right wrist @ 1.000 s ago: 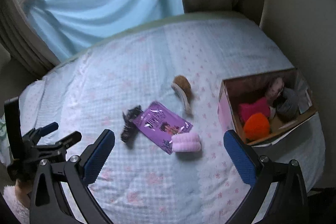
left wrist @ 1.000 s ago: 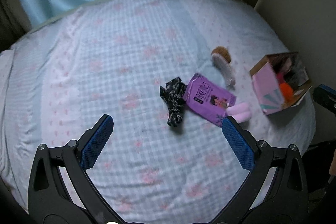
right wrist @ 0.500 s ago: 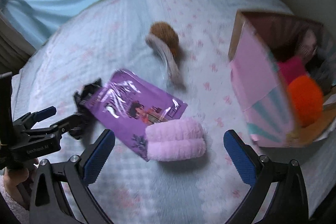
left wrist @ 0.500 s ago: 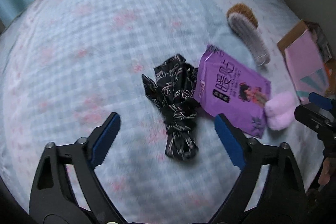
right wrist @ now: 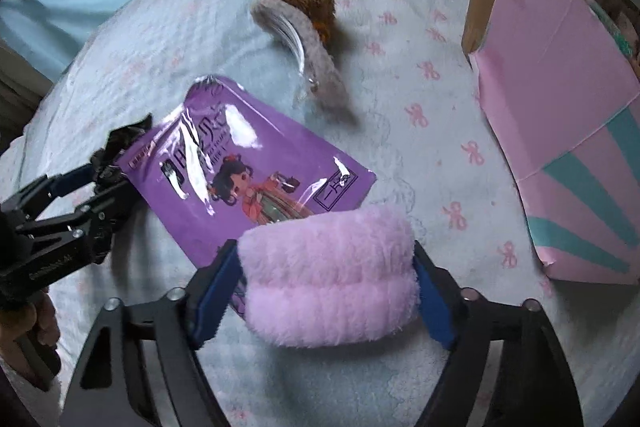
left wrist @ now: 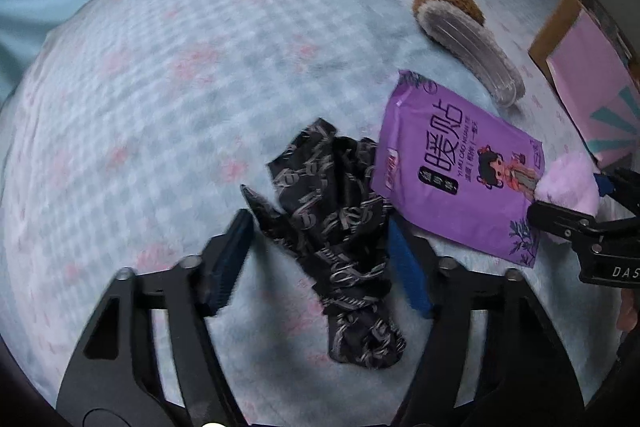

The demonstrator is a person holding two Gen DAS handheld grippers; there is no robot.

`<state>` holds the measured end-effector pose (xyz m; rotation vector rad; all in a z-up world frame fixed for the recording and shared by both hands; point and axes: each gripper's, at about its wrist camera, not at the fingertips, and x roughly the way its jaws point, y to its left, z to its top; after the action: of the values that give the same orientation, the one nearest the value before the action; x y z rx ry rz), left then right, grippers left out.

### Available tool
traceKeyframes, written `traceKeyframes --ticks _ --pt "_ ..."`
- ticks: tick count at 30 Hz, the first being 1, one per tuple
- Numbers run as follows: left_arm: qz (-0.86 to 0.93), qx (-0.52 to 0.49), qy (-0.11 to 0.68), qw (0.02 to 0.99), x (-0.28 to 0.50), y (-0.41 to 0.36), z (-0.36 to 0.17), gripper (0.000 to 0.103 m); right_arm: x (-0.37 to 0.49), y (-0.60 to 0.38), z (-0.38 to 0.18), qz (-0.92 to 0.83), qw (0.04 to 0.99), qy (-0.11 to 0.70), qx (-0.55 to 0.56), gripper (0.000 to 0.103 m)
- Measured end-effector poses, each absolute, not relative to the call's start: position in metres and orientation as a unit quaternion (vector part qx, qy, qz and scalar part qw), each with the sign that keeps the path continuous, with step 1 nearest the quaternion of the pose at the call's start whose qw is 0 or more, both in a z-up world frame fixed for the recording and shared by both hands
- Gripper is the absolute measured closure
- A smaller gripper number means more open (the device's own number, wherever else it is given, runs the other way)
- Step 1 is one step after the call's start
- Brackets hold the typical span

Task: Organize soft objects
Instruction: 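Grasp the black scrunchie with the left tool while the right tool grasps the pink hair band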

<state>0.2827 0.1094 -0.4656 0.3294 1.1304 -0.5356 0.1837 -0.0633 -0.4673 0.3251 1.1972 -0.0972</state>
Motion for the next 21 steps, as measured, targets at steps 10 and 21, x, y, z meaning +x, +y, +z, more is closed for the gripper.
traceKeyframes --ticks 10,21 --pt "-0.26 0.153 0.519 0.8 0.28 0.095 -0.465 0.07 0.183 -0.066 -0.466 -0.065 0.814 0.557 0.149 0.056" --pt "-0.231 0.119 0.517 0.815 0.263 0.126 -0.443 0.072 0.178 -0.063 -0.445 -0.061 0.83 0.534 0.147 0.072"
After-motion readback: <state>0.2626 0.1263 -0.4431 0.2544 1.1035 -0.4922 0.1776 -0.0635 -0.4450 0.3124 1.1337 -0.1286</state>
